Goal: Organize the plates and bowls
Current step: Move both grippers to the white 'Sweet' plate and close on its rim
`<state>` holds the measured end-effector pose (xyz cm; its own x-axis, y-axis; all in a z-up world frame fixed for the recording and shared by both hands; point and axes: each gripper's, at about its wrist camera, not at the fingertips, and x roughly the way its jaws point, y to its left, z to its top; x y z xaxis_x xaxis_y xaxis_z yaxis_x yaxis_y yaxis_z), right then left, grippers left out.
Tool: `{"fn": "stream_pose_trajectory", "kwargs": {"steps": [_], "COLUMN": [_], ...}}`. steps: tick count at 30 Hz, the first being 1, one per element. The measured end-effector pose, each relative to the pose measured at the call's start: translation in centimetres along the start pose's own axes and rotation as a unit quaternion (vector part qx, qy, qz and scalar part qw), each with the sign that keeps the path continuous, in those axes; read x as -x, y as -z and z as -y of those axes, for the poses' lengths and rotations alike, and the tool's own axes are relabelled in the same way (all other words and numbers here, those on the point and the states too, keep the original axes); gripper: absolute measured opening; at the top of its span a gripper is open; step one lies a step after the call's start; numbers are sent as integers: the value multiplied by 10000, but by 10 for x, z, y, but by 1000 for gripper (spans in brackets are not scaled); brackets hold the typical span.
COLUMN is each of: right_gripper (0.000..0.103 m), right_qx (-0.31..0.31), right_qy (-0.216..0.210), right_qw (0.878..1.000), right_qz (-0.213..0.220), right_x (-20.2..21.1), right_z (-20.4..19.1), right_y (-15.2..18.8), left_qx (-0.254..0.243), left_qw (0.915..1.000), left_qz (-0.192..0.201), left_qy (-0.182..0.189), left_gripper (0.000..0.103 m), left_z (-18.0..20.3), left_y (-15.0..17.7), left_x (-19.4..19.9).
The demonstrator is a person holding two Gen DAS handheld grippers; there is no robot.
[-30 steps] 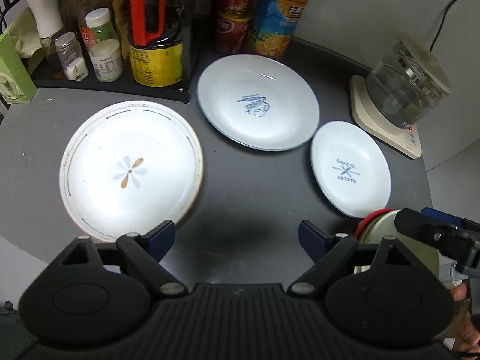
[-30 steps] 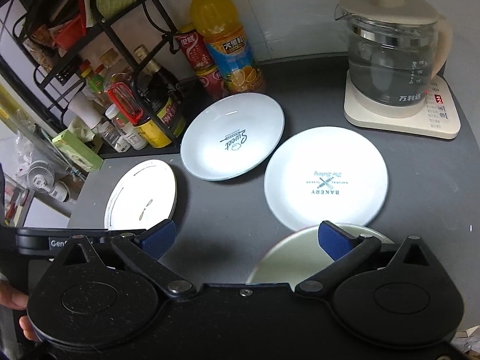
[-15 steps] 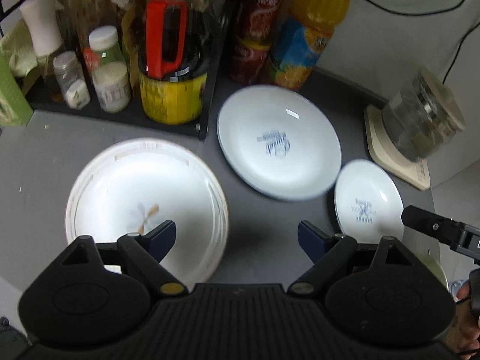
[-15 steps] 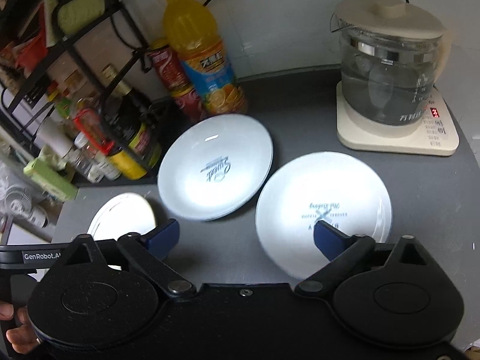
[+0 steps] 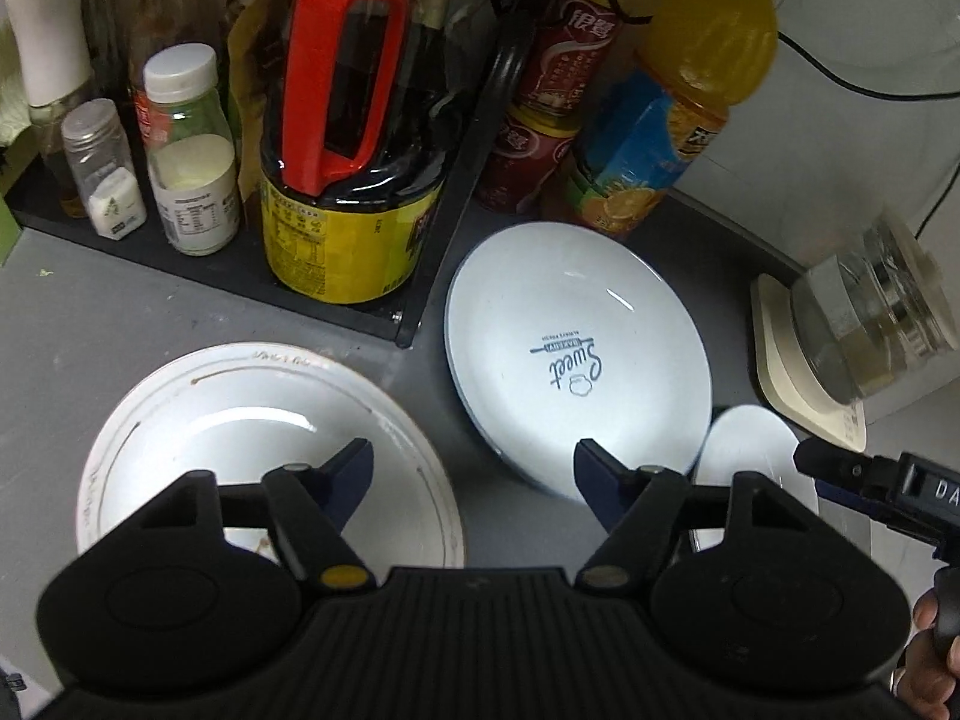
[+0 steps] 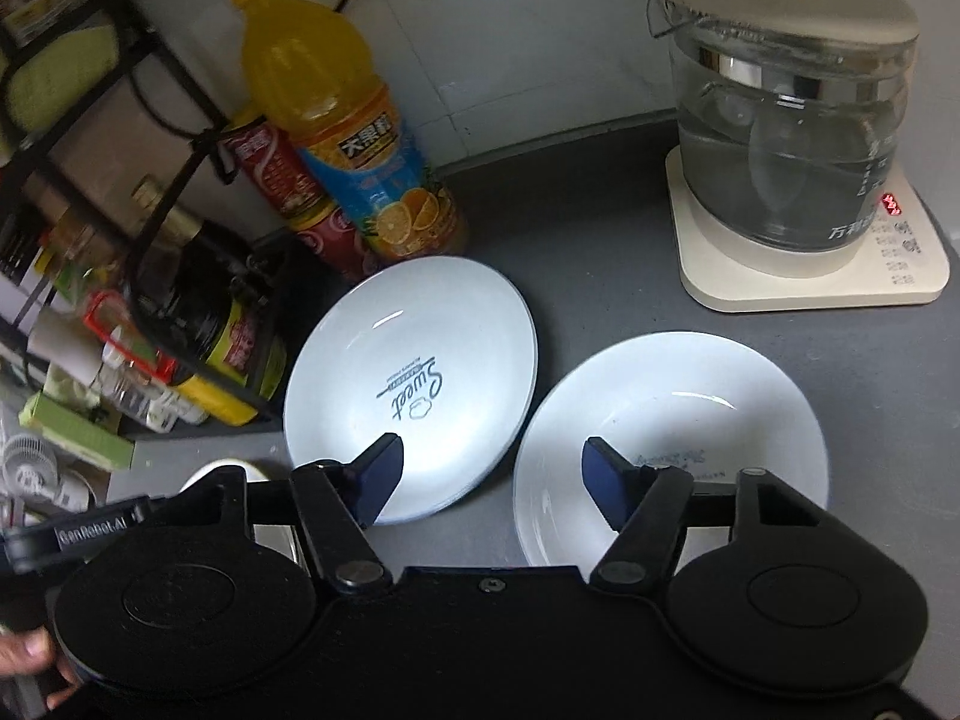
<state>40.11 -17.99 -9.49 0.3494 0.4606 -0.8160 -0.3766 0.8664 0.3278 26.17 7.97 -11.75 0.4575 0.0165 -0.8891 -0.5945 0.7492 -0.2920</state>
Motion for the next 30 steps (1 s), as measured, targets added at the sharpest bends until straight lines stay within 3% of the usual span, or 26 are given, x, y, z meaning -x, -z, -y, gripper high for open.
{"fn": "stream_pose_trajectory", "kwargs": {"steps": [7,18,24,30], "right_gripper": [58,57,57,50], "right_qx": [-103,-109,-91,-75], "right_qy": [87,383,464,518], "right_qw": [9999,9989,9987,9980], "right_qz": [-95,-267,-210,-346], "right_x": [-28,-74,-93,-110], "right_z": [3,13,24,28], "right_y": [-22,-42,-48,-55], "left_qx": [173,290,357,436], "left_qw": [9998,9995,9989,9984], "left_qz": [-115,-127,-257,-333], "left_qy": [25,6,132,147], "left_gripper": [63,55,46,39], "left_z": [-2,-10,-11,-12], "left_y": [-13,-23,-29,-32], "left_x": [-27,-61,-81,-96]}}
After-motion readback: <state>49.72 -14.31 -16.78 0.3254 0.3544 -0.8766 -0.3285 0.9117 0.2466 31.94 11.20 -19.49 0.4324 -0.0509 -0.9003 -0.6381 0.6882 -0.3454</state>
